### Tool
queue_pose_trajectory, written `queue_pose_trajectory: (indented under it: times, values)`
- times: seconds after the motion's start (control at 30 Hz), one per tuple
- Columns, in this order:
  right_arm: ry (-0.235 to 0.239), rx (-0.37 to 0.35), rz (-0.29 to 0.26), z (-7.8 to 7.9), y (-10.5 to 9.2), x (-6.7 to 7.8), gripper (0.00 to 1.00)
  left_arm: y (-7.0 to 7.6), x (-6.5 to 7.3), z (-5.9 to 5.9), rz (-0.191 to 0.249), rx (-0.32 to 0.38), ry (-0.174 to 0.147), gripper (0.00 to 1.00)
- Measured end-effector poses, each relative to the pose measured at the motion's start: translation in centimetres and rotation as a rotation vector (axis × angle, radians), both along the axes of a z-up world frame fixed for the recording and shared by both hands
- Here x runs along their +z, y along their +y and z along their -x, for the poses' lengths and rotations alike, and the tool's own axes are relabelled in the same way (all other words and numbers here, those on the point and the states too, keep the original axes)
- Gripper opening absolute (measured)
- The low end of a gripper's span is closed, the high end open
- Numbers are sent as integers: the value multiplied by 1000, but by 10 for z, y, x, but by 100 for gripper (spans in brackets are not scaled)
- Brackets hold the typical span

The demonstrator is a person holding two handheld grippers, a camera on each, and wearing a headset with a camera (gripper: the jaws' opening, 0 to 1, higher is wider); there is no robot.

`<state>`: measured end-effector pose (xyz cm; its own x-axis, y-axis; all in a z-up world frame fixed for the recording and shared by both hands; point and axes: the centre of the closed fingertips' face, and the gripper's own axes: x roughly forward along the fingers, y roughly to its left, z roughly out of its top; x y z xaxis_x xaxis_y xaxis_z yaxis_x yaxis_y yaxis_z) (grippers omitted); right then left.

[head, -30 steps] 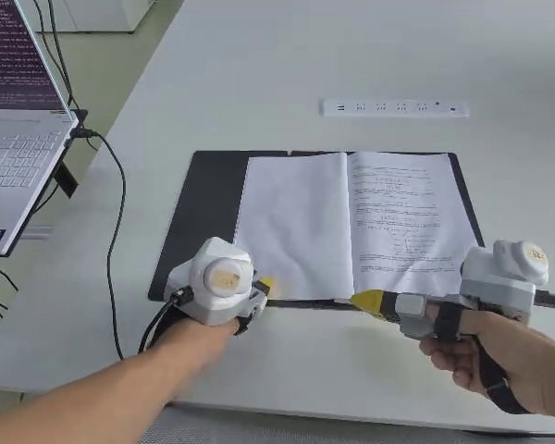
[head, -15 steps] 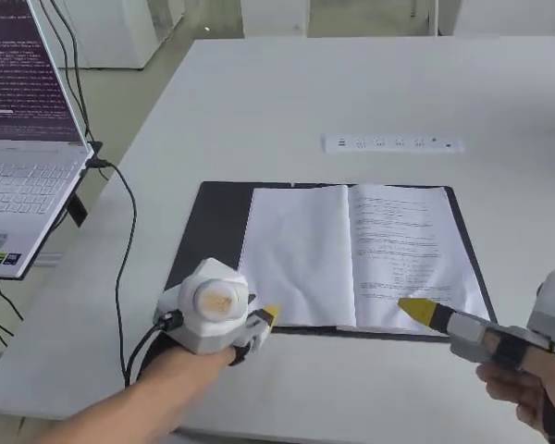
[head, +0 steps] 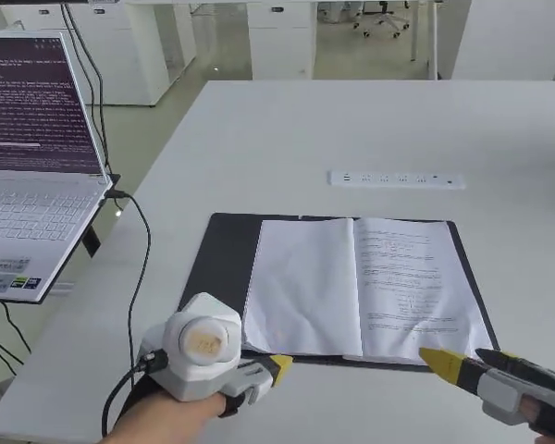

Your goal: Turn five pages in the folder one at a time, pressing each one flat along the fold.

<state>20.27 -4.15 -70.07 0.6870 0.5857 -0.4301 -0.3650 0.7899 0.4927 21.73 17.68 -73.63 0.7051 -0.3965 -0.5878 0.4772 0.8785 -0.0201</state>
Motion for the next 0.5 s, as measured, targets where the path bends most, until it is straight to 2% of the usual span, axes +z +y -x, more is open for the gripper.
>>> queue_pose_trajectory:
  times: [0.07,0.17,0.23,0.43,0.5]
  values:
    - [-9,-27,16,-1,-6,1,70,2,3,3,0,6,4,59]
    - [-30,-63,37,-4,-14,5,74,6,8,6,9,19,-6,67]
    - [-48,-76,71,-6,-19,7,77,8,12,7,21,30,-10,71]
    - [-67,-80,156,-4,-30,10,87,14,21,6,46,60,-20,80]
    - [-63,-79,168,-2,-34,9,88,15,24,8,57,65,-22,82]
